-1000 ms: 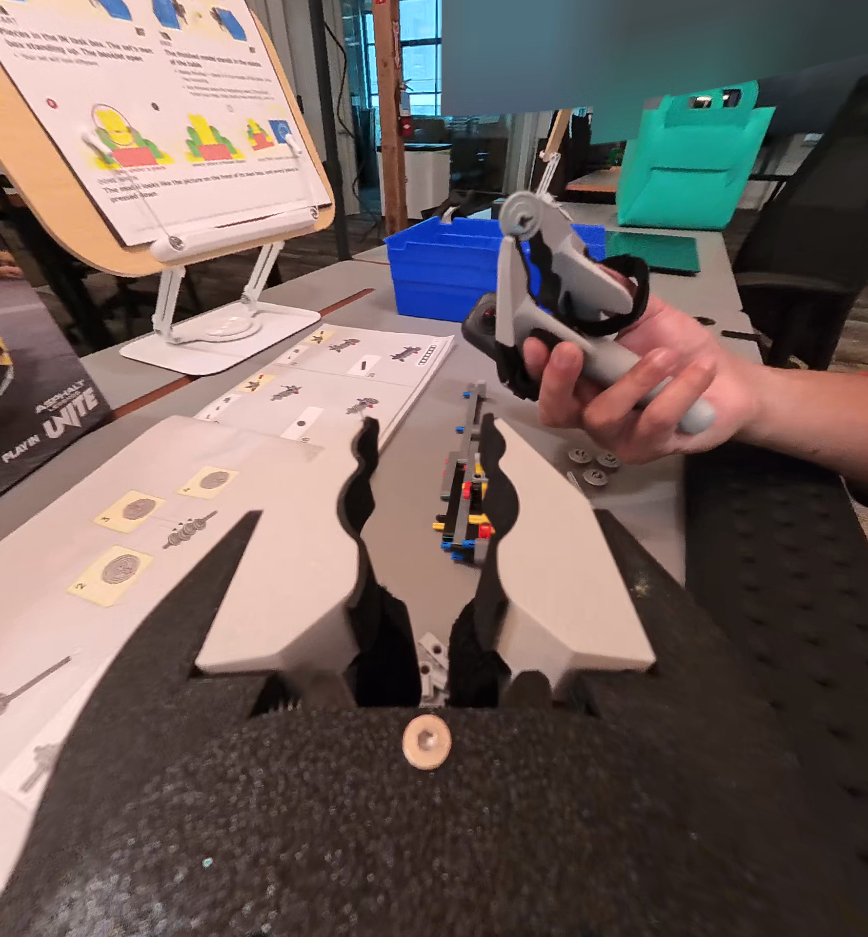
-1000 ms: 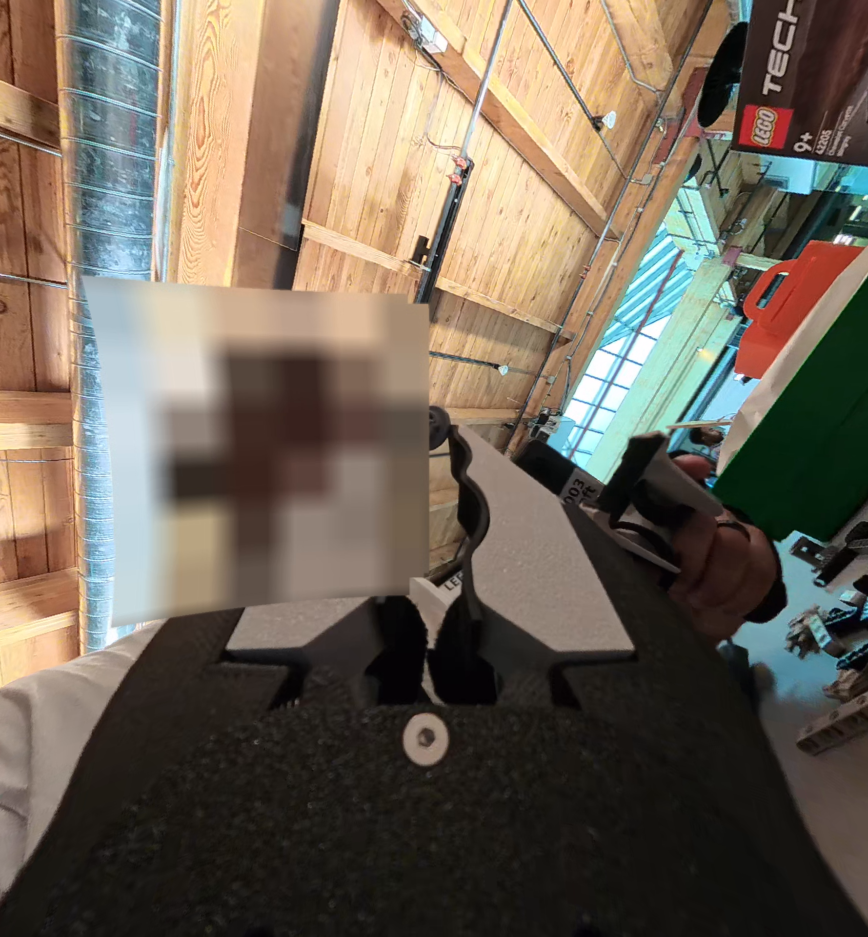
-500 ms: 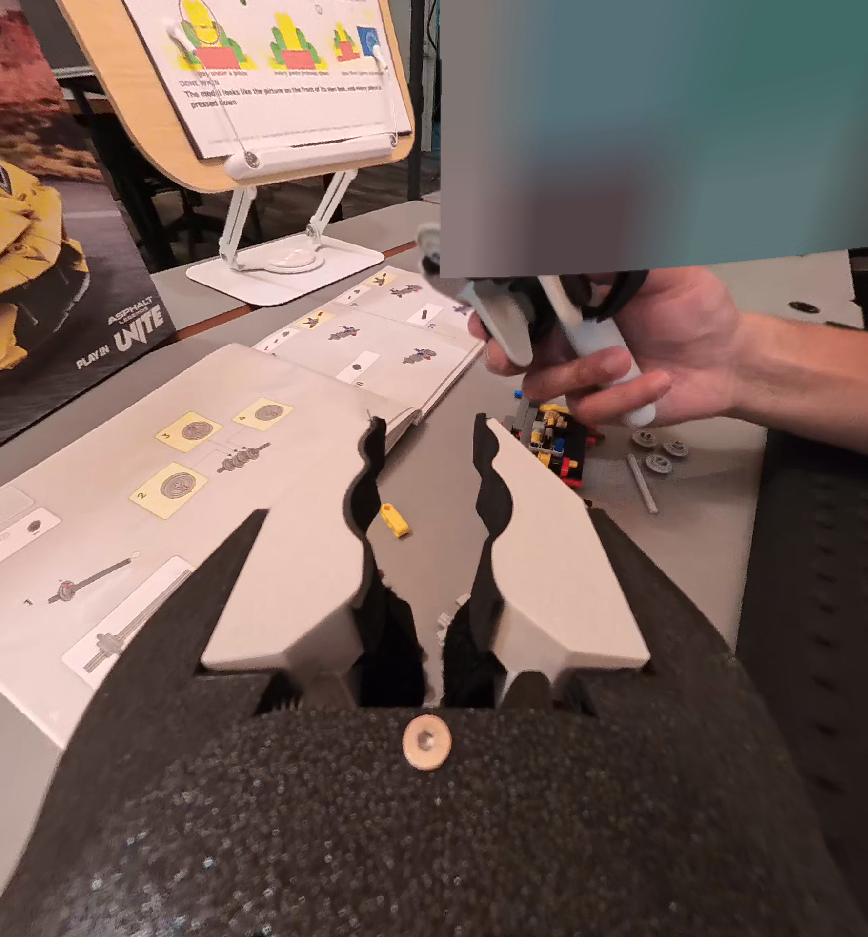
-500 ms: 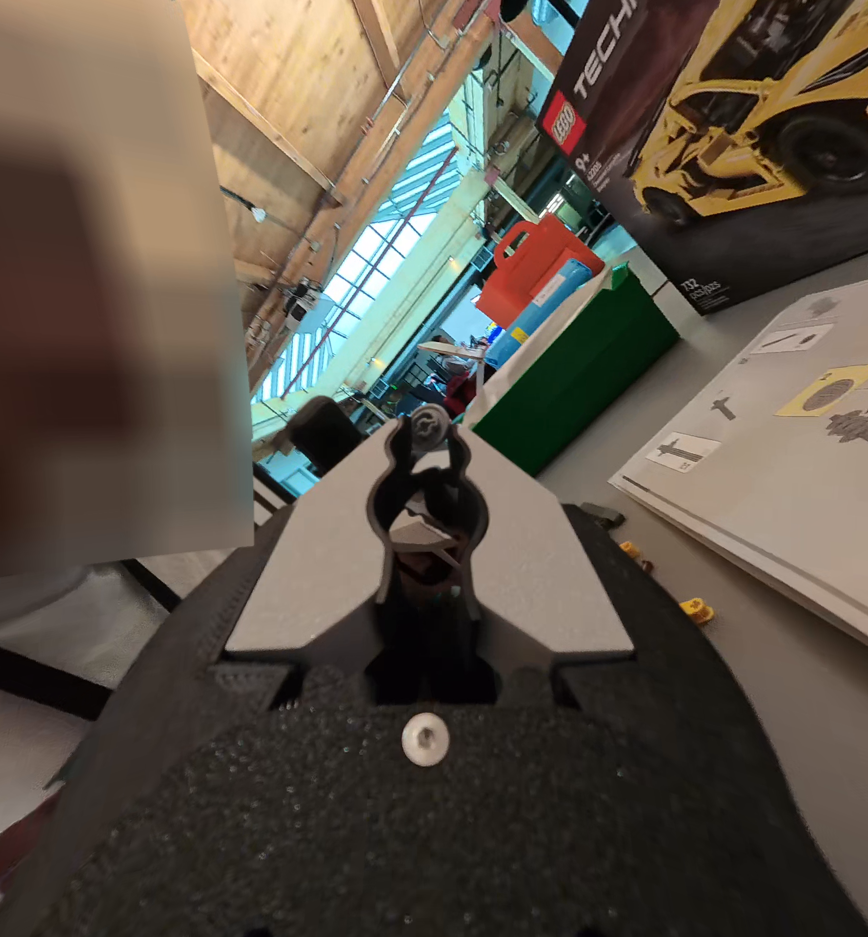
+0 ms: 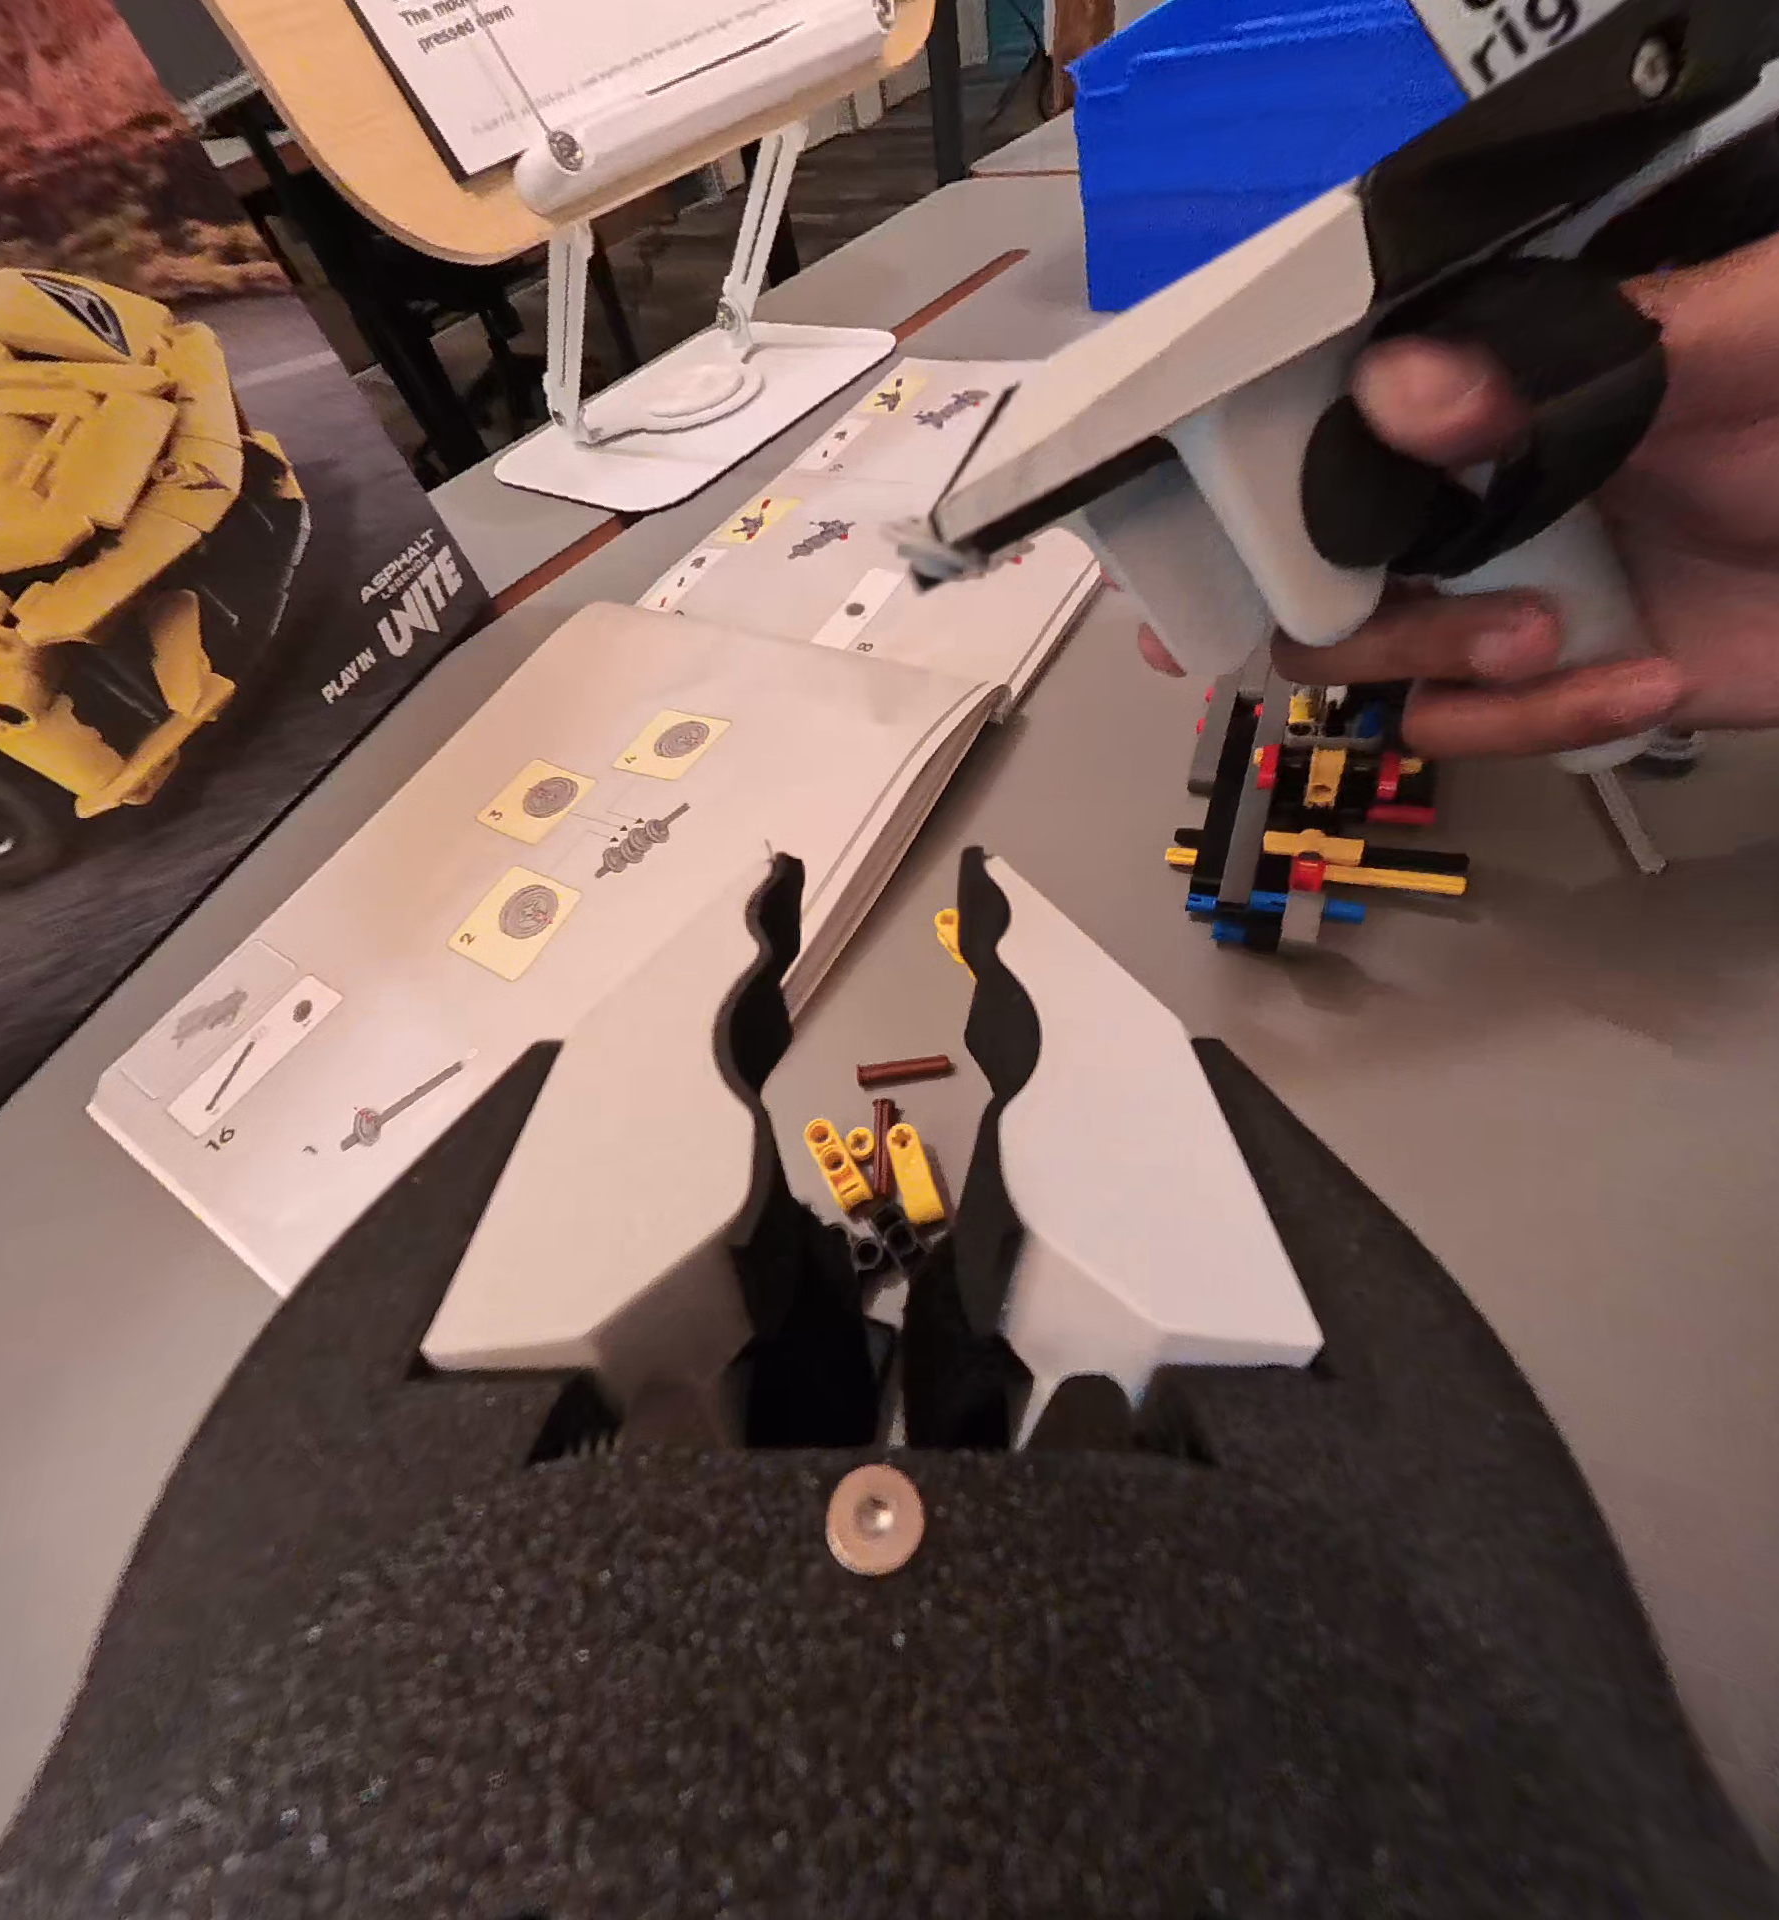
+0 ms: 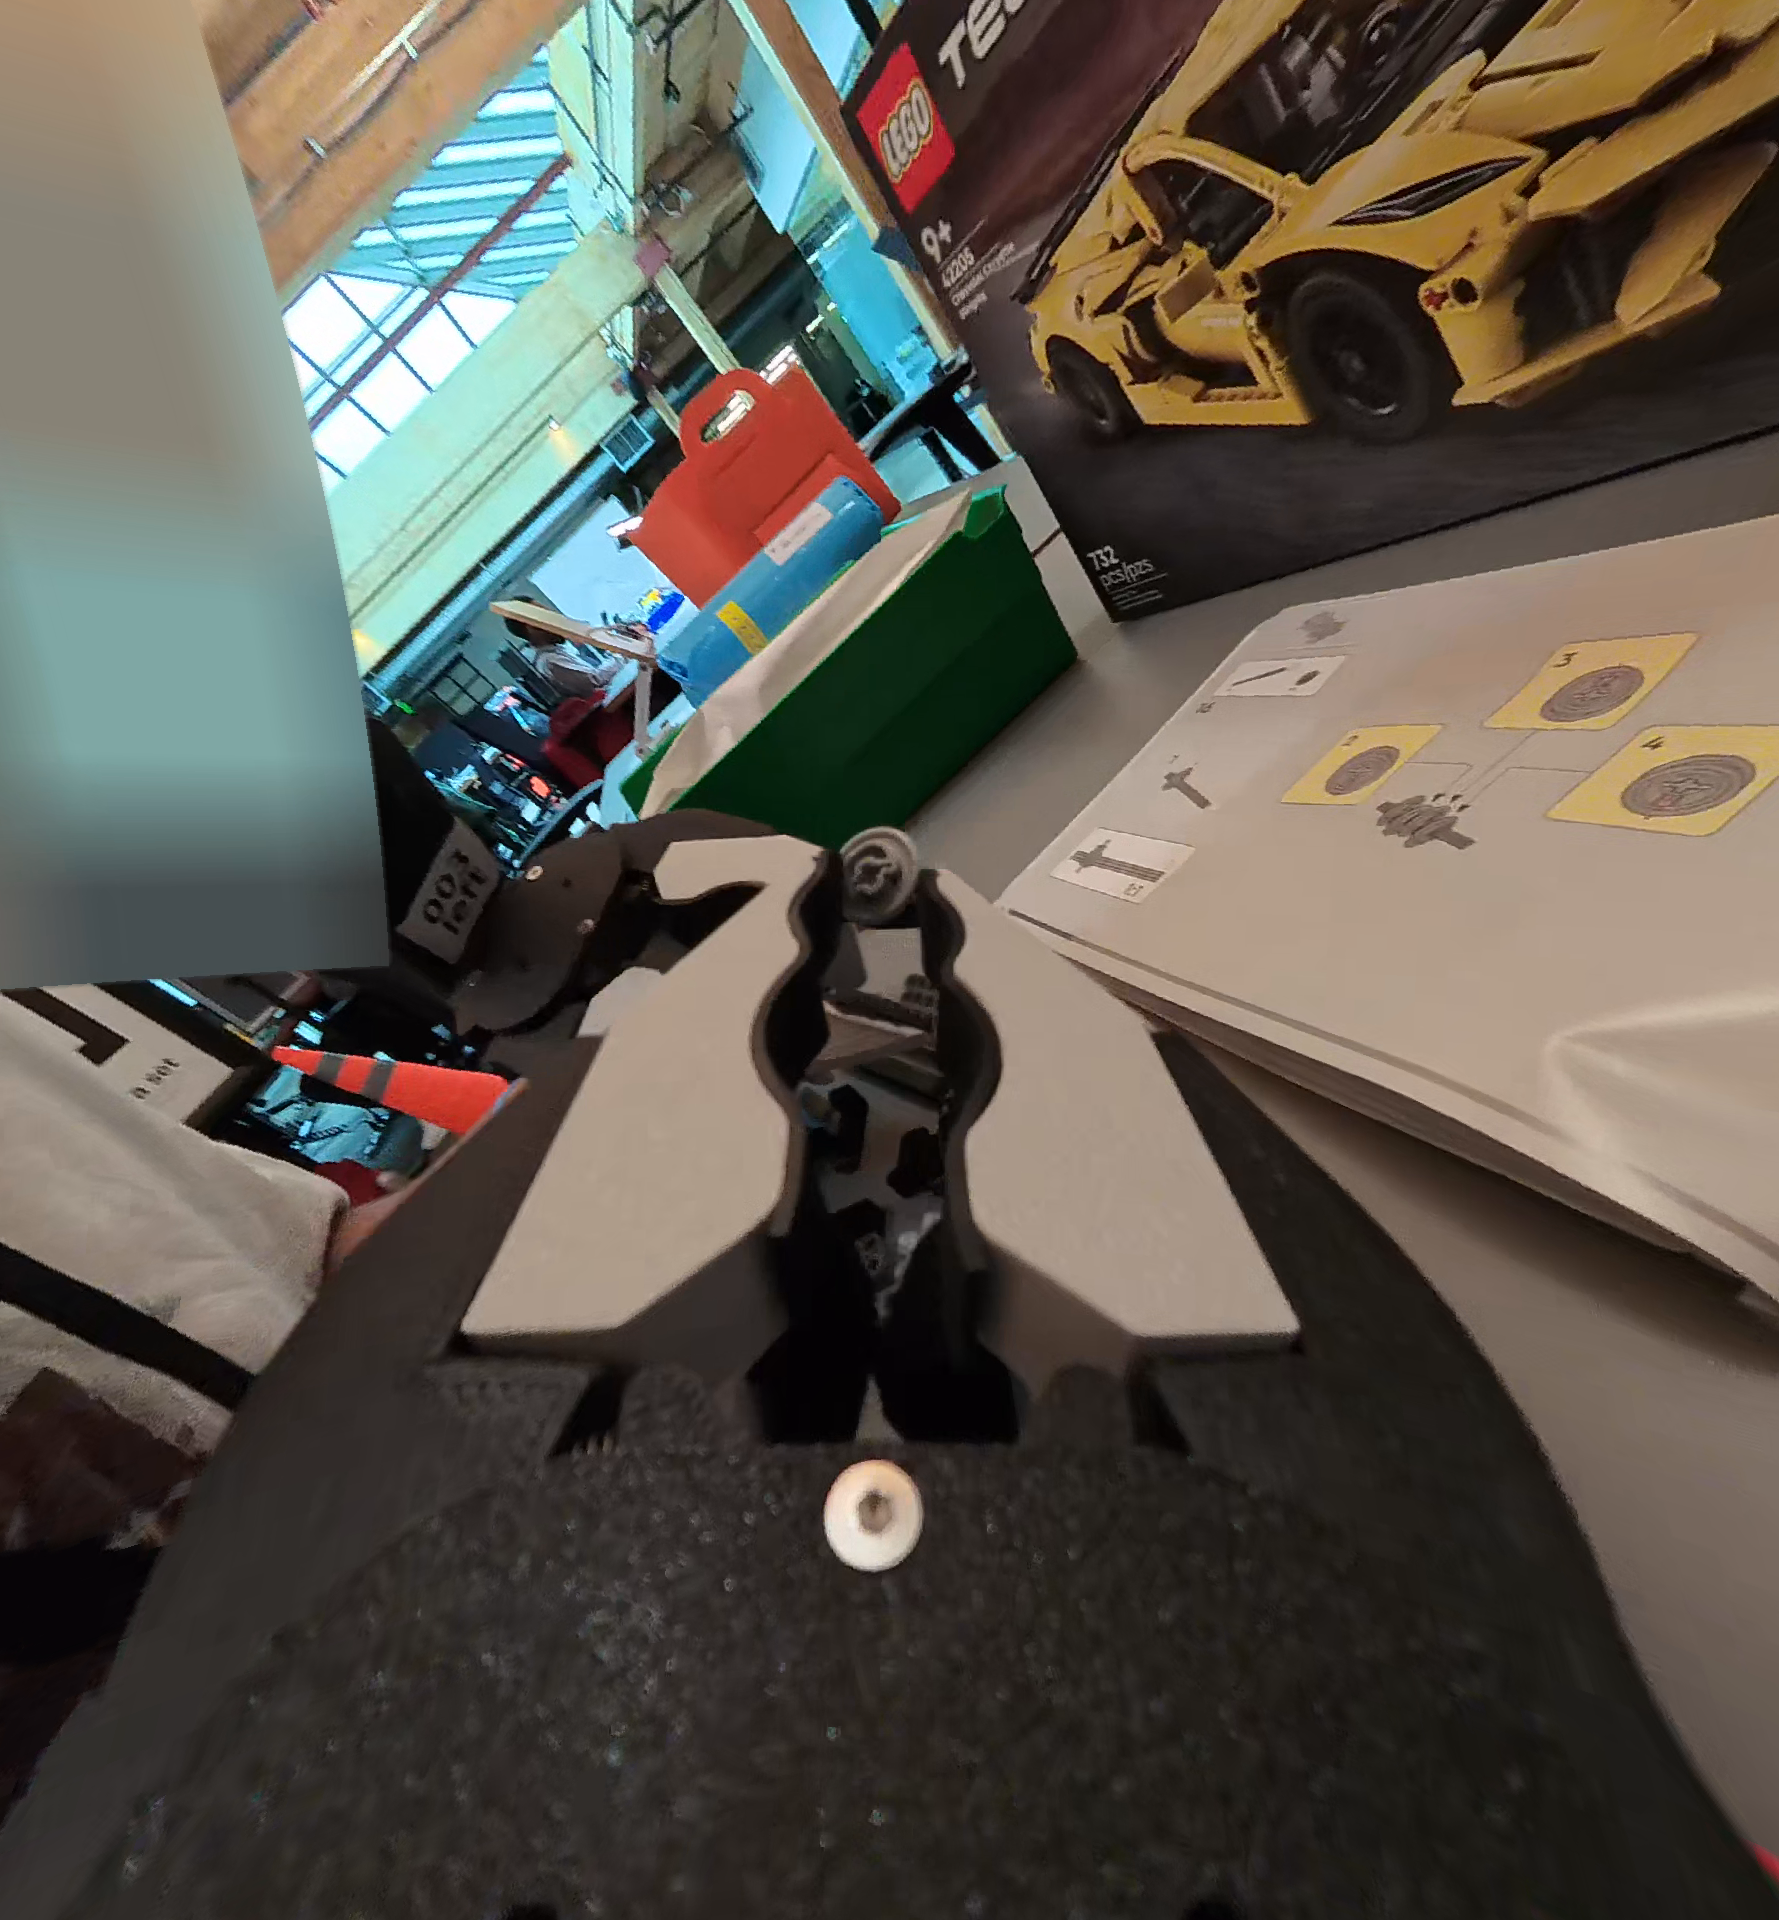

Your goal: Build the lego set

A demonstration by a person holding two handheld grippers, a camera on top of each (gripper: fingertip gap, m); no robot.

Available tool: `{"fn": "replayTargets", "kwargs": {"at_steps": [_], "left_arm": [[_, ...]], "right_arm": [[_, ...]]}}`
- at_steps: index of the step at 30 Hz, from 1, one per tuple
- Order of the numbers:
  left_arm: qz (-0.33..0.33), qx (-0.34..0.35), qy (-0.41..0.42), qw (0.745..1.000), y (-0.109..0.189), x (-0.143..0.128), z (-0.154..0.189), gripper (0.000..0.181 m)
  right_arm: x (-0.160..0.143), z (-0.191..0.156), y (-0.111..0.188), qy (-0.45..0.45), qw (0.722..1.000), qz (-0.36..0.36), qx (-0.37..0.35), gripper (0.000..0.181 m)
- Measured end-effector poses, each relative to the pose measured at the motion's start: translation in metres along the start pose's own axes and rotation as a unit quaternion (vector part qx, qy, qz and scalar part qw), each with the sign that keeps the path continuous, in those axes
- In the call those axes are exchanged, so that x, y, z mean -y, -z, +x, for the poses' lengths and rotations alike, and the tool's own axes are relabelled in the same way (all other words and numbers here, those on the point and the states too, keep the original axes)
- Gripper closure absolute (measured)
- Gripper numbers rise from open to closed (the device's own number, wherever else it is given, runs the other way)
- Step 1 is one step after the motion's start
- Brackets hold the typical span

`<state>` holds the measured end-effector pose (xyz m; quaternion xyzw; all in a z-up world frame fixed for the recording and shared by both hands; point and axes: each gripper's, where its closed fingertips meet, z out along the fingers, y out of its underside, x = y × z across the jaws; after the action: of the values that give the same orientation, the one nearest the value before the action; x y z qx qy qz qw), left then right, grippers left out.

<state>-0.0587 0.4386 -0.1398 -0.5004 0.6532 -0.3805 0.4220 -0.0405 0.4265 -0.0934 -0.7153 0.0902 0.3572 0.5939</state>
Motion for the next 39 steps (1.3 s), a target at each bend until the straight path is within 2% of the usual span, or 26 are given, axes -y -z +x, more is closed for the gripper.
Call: {"fn": "replayTargets", "kwargs": {"at_steps": [1,5,7,10,16,23,27,32,34,39], "left_arm": [[-0.003,0.004,-0.011,1.0,-0.001,0.0,0.001,0.153],[-0.014,0.08,-0.109,0.991,-0.003,0.002,-0.006,0.149],[-0.002,0.096,-0.148,0.984,-0.001,0.01,-0.001,0.149],[0.018,0.117,-0.172,0.978,0.003,0.022,0.002,0.148],[0.041,0.119,-0.2,0.972,0.008,0.03,0.012,0.152],[0.053,0.111,-0.172,0.978,0.01,0.037,0.015,0.155],[0.06,0.11,-0.164,0.978,0.012,0.04,0.014,0.163],[0.054,0.076,-0.139,0.986,0.011,0.035,0.016,0.163],[0.054,0.063,-0.128,0.988,0.012,0.033,0.016,0.163],[0.039,0.051,-0.103,0.993,0.013,0.023,0.006,0.163]], "right_arm": [[-0.003,0.0,-0.001,0.005,1.0,-0.004,-0.004,0.168],[-0.012,-0.001,-0.003,0.011,1.0,-0.019,-0.016,0.168],[-0.016,0.0,-0.004,0.042,0.998,-0.026,-0.036,0.168],[-0.02,-0.001,-0.006,0.097,0.993,-0.036,-0.057,0.168],[-0.022,-0.012,-0.009,0.113,0.992,-0.035,-0.049,0.168],[-0.021,-0.02,-0.009,0.117,0.992,-0.023,-0.029,0.168],[-0.022,-0.021,-0.009,0.109,0.994,-0.023,-0.02,0.168],[-0.026,-0.02,-0.01,0.078,0.996,-0.035,0.002,0.168],[-0.027,-0.023,-0.008,0.062,0.997,-0.04,0.025,0.162],[-0.015,-0.005,0.006,0.084,0.996,-0.031,-0.005,0.16]]}}
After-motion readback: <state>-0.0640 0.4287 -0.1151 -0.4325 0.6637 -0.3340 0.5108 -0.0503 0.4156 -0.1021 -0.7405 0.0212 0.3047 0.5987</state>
